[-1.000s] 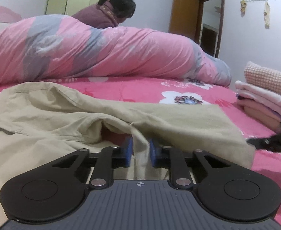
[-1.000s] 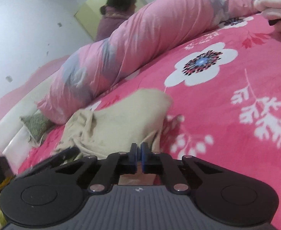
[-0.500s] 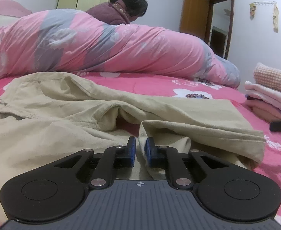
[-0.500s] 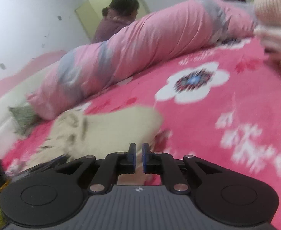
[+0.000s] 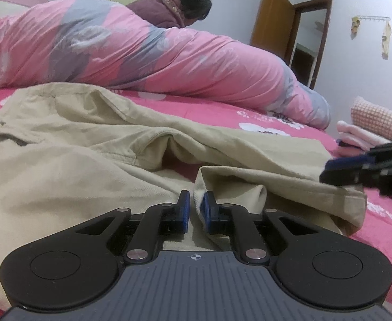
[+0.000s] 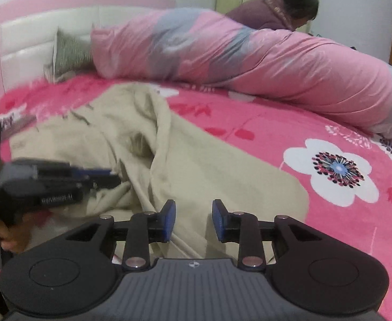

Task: Fold clothes
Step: 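Hold the hem with the left gripper while the right gripper lifts and spreads the garment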

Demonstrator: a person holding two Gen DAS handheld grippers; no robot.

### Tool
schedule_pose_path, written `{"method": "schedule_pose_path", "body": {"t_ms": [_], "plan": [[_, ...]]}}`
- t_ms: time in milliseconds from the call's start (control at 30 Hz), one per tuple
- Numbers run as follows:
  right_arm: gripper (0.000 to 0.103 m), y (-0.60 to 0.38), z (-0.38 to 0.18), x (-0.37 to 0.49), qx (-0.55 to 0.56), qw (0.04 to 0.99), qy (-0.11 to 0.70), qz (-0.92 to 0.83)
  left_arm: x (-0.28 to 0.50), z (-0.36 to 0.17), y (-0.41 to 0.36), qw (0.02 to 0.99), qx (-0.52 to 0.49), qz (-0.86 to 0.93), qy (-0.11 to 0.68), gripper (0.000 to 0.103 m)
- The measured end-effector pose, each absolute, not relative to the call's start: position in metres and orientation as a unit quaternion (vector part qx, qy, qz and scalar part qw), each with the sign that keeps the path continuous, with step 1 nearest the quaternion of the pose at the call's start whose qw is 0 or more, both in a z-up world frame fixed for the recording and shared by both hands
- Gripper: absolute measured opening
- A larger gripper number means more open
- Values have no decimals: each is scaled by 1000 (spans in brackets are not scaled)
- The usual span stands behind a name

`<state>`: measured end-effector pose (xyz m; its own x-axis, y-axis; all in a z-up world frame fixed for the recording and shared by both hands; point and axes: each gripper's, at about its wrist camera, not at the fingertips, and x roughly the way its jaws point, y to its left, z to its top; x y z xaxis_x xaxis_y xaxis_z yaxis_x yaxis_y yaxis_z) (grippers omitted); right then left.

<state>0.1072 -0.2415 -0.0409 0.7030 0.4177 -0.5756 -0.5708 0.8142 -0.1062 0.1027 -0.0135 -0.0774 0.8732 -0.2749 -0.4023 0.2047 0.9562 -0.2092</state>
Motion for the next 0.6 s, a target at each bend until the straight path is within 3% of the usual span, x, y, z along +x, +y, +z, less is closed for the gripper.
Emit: {"method": "schedule_pose_path", "body": {"t_ms": [333,600], "plan": [[32,-177,-41,128,-186,902,246,303,104,-81,-15,964,-76,-120,225,10],[32,-179,-58,134,-274,892,286,219,106,-83,-12,963,-84,-123,226,11]]}}
